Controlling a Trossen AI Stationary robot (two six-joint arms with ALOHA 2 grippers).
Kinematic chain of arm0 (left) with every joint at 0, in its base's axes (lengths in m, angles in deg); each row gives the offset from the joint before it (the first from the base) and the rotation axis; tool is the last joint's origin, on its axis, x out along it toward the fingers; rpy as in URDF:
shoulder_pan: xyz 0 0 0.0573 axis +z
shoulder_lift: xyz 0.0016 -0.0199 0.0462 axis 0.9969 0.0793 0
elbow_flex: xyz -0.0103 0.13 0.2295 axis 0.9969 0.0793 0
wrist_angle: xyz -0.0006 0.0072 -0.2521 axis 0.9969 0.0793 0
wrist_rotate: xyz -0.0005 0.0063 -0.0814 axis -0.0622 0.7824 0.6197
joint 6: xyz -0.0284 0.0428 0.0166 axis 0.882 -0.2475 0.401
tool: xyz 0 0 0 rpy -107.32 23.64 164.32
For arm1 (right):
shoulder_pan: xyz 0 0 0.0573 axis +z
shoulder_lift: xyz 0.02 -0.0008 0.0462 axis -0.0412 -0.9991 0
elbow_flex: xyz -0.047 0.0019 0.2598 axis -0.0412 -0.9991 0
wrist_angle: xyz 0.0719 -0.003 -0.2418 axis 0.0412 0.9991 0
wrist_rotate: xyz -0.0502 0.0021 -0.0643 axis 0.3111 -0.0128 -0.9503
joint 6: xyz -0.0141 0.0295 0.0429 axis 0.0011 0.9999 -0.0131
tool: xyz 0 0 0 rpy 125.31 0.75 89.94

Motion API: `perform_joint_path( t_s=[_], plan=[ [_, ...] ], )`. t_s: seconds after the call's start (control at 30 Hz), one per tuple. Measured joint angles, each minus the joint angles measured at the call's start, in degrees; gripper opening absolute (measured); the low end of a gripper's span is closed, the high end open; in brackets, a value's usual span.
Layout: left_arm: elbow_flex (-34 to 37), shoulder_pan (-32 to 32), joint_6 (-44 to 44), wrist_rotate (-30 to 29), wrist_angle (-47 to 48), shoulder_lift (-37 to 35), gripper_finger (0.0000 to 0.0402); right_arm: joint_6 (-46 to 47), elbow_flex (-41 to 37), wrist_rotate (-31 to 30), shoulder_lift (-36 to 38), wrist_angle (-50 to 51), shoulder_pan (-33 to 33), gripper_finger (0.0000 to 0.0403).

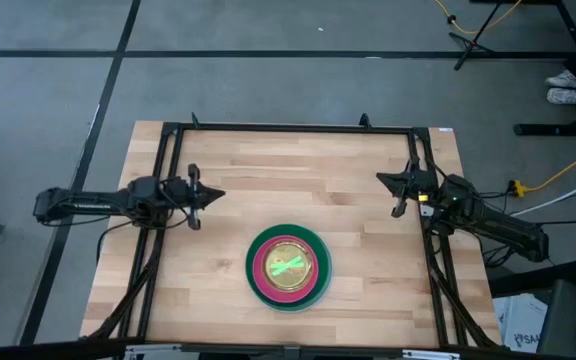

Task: Stack plastic plates
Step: Return to Home Position

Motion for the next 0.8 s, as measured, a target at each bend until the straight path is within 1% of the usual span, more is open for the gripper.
perform_joint_path(
  t_s=[0.13, 0.2, 0.33, 0.43, 0.53, 0.63, 0.8],
  plan=[
    [0.0, 0.0, 0.0, 0.1, 3.3, -2.8, 0.0004, 0.8, 0.0, 0.6, 0.0, 1.4, 0.0, 0.0001],
    [0.0, 0.0, 0.0, -0.1, 4.9, -3.7, 0.0004, 1.2, -0.6, -0.3, 0.0, 1.8, 0.0, 0.0001],
    [0.0, 0.0, 0.0, -0.5, 4.8, -4.8, 0.0004, 1.3, -2.7, -1.4, 0.0, 1.4, 0.0, 0.0001],
    [0.0, 0.0, -0.5, -0.5, 3.6, -5.3, 0.0004, 1.2, -3.2, -0.8, -0.2, -0.3, 0.0, 0.0001],
    [0.0, 0.0, -0.5, 0.2, 4.4, -5.3, 0.0004, 1.0, -3.3, 1.1, 0.0, -0.8, 0.0, 0.0001],
    [0.0, 0.0, -0.5, 0.5, 5.6, -5.2, 0.0004, 1.0, -3.3, 0.8, -0.2, -0.8, 0.0, 0.0001],
    [0.0, 0.0, 0.0, 3.6, 6.9, -5.2, 0.0004, 1.4, -3.3, 1.0, -0.2, 0.3, 0.0, 0.0001]
  ],
)
